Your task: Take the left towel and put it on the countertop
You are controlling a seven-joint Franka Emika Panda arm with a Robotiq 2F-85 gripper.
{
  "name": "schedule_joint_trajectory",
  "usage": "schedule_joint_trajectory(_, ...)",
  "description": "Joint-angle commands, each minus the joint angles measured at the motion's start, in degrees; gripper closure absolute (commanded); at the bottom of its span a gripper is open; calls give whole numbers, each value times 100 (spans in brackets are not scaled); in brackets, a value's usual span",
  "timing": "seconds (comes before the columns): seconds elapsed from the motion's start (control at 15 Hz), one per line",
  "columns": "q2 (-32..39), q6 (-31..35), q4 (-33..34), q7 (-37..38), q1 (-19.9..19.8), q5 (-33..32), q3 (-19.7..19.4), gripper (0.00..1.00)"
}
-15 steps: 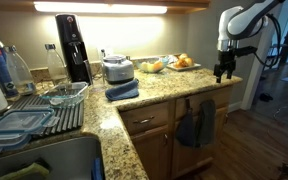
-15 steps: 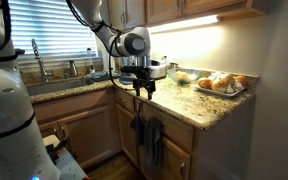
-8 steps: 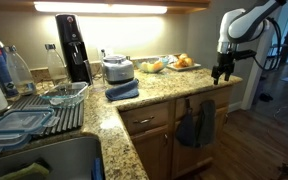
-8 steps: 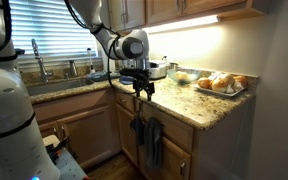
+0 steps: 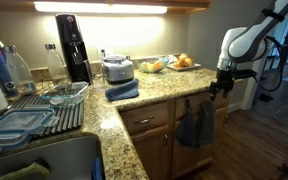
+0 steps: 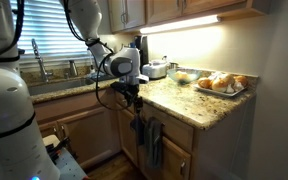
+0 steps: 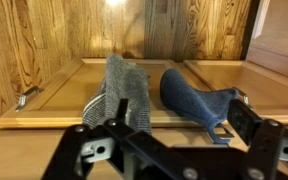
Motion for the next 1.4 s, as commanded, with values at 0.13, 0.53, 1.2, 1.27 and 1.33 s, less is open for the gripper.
schedule_joint_trajectory(0.13, 769, 1402, -29, -66, 59, 816, 360, 0)
schedule_joint_trajectory(0.53, 1207, 1847, 50, 63, 20, 711, 507, 0)
schedule_joint_trajectory(1.2, 2138, 3238, 29, -8, -227, 674, 1048, 0)
schedule_joint_trajectory(1.27, 2267, 3469, 16, 45, -242, 602, 1097, 0)
schedule_joint_trajectory(1.33, 2399, 3701, 7, 83, -269, 518, 1153, 0)
